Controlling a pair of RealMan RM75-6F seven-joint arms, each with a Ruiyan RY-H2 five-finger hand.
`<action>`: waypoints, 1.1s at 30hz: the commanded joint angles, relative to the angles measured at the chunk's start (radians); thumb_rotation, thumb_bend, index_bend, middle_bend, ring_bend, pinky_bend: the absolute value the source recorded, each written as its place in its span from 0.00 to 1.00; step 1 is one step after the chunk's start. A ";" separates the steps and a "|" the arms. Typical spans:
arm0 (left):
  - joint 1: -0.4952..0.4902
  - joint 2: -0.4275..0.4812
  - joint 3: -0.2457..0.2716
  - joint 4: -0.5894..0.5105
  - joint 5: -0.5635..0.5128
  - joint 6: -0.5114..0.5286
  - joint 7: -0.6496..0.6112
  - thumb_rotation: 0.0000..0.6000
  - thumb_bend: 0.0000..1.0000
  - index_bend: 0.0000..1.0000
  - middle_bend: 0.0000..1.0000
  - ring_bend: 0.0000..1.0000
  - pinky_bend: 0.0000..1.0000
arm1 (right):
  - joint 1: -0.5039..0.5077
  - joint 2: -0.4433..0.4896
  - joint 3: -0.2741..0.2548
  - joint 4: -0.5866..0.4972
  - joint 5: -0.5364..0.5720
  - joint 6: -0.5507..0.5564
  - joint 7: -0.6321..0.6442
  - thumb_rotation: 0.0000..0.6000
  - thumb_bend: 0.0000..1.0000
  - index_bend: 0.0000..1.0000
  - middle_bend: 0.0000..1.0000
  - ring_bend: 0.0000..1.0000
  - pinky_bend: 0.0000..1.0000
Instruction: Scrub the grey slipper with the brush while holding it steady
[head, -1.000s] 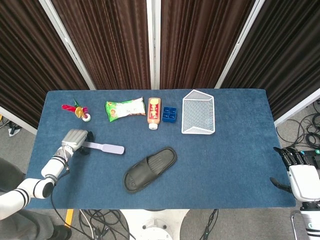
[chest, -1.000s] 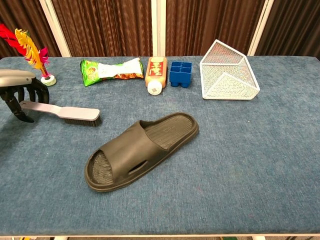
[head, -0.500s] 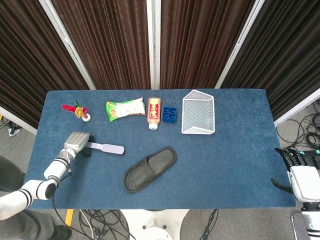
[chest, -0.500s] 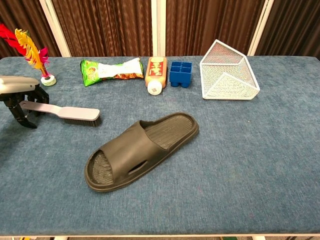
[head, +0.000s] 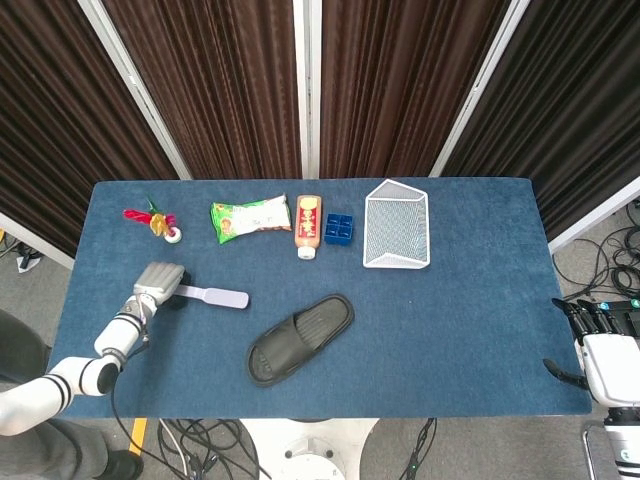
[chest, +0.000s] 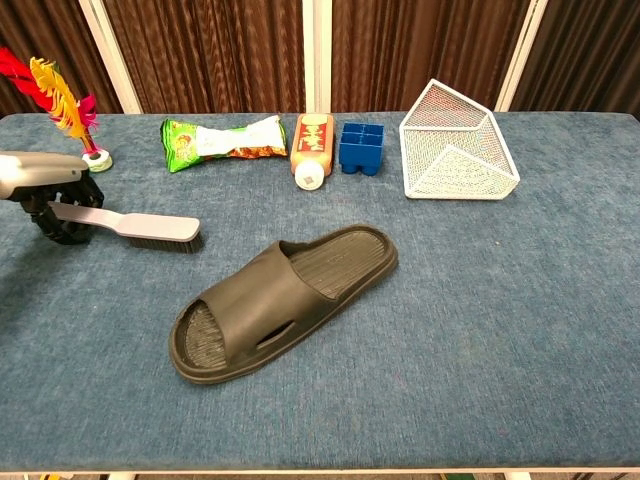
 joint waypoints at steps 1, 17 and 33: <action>-0.004 -0.004 0.001 -0.001 -0.004 0.003 0.005 1.00 0.39 0.74 0.77 0.65 0.70 | -0.001 -0.001 0.000 0.001 0.001 0.000 0.002 1.00 0.03 0.15 0.23 0.13 0.19; 0.007 -0.081 -0.016 0.084 0.068 0.037 -0.132 1.00 0.72 1.00 0.97 0.85 0.99 | 0.006 0.000 -0.006 -0.007 0.013 -0.030 -0.008 1.00 0.04 0.15 0.24 0.13 0.19; 0.080 -0.077 0.028 0.118 0.478 0.352 -0.833 1.00 0.81 1.00 1.00 0.99 1.00 | 0.116 0.061 -0.019 -0.097 -0.090 -0.159 0.002 1.00 0.05 0.14 0.25 0.13 0.19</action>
